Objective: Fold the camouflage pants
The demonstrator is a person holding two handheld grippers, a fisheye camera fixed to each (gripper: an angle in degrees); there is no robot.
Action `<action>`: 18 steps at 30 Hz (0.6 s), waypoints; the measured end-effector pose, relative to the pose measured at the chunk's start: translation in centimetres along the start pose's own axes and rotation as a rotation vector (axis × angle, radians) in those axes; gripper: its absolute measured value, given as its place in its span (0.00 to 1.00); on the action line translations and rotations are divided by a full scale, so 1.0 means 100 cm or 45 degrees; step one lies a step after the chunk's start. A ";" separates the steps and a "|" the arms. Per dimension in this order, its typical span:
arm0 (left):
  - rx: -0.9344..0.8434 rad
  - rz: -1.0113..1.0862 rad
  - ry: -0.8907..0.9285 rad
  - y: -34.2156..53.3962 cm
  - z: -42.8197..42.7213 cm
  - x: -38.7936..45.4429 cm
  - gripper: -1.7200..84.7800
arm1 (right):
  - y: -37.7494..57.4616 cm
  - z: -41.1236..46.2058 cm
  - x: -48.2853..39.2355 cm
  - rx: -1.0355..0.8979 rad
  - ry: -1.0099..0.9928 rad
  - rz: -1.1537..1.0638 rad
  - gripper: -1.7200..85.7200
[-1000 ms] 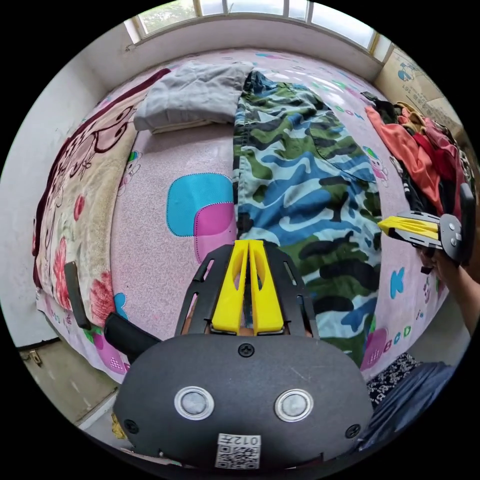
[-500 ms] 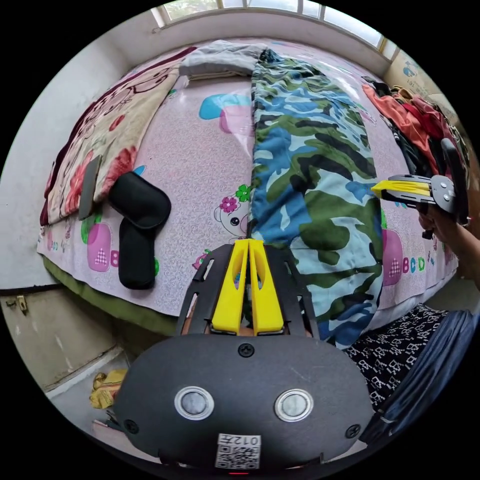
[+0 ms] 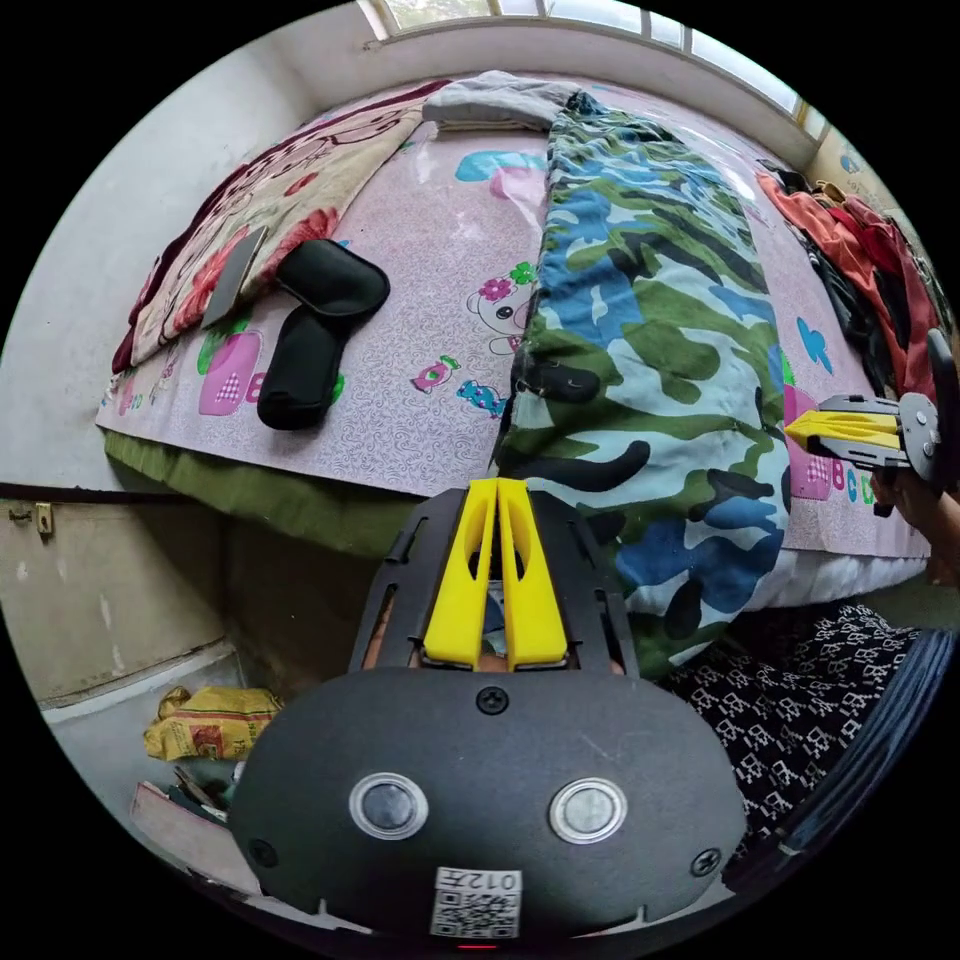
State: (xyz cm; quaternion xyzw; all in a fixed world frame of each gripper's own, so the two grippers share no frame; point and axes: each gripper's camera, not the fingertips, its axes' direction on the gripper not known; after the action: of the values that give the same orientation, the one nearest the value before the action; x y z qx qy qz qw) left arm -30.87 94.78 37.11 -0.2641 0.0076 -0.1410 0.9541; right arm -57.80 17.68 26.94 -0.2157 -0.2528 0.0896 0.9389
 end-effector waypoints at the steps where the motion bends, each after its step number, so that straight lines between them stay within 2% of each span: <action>1: 0.004 -0.018 -0.036 0.008 -0.007 -0.002 0.02 | 0.010 -0.016 -0.004 0.025 -0.023 0.023 0.02; 3: 0.037 -0.029 -0.062 0.021 -0.022 -0.001 0.02 | 0.024 -0.038 -0.018 0.062 -0.068 0.042 0.02; 5: 0.108 0.070 0.062 0.036 -0.040 0.010 0.02 | 0.039 -0.061 -0.046 0.099 -0.163 0.073 0.02; 10: 0.104 0.304 0.133 0.063 -0.039 0.027 0.02 | 0.040 -0.076 -0.126 0.182 -0.229 0.117 0.03; 13: 0.052 0.336 0.205 0.079 -0.025 0.008 0.02 | 0.023 -0.071 -0.170 0.196 -0.146 0.114 0.03; 18: 0.016 0.415 0.196 0.102 -0.013 -0.034 0.02 | 0.034 -0.065 -0.190 0.118 -0.034 0.388 0.03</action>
State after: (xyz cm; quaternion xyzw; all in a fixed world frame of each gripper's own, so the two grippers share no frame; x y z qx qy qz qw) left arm -31.54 103.46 30.58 -0.2417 0.1223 -0.0044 0.9626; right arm -70.87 13.06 12.05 -0.2068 -0.2252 0.2456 0.9199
